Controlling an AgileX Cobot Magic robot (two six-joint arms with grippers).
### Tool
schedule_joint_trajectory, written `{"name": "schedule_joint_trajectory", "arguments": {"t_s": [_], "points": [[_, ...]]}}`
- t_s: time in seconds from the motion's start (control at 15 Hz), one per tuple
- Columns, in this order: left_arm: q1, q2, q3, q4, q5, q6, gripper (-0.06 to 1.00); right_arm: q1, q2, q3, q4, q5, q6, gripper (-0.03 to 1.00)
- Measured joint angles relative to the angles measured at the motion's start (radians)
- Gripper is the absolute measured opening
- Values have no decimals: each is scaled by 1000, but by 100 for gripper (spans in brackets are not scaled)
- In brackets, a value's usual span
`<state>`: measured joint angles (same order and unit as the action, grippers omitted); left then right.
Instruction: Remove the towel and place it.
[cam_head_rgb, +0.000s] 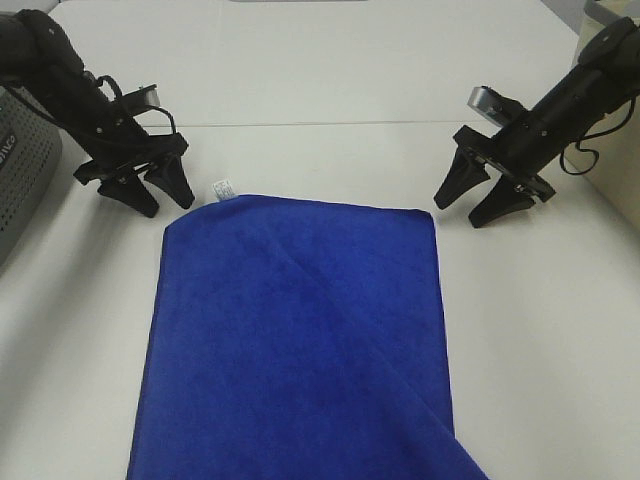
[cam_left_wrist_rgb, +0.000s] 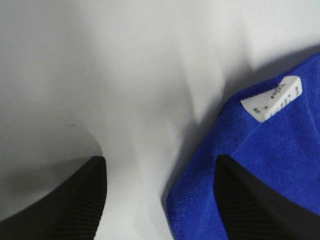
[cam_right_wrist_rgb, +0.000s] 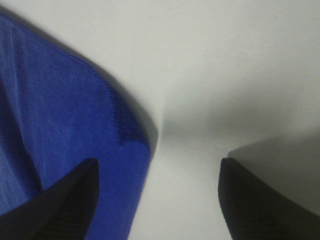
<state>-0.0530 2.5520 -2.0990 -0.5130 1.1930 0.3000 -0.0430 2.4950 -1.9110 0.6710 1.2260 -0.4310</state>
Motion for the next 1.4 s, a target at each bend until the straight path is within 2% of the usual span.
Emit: {"name": "schedule_joint_trajectory", "arguments": {"t_s": [0.33, 0.6, 0.73, 0.87, 1.0, 1.13, 1.4], "points": [[-67, 2, -1, -15, -2, 9, 60, 111, 30, -10, 54, -1, 14, 68], [-115, 16, -4, -64, -7, 15, 59, 173, 35, -14, 58, -2, 14, 66], [-118, 19, -4, -53, -22, 15, 51, 184, 39, -19, 31, -11, 24, 57], [-118, 21, -4, -6, -37, 15, 25, 184, 41, -19, 1, -25, 47, 42], [-120, 26, -31, 46, -46, 24, 4, 185, 47, -45, -40, -25, 50, 21], [-123, 35, -65, 75, -46, 55, 1, 190, 63, -106, -84, -12, 50, 3], [-124, 41, -91, 96, -71, 107, 1, 194, 88, -250, -226, -19, 50, 2]]}}
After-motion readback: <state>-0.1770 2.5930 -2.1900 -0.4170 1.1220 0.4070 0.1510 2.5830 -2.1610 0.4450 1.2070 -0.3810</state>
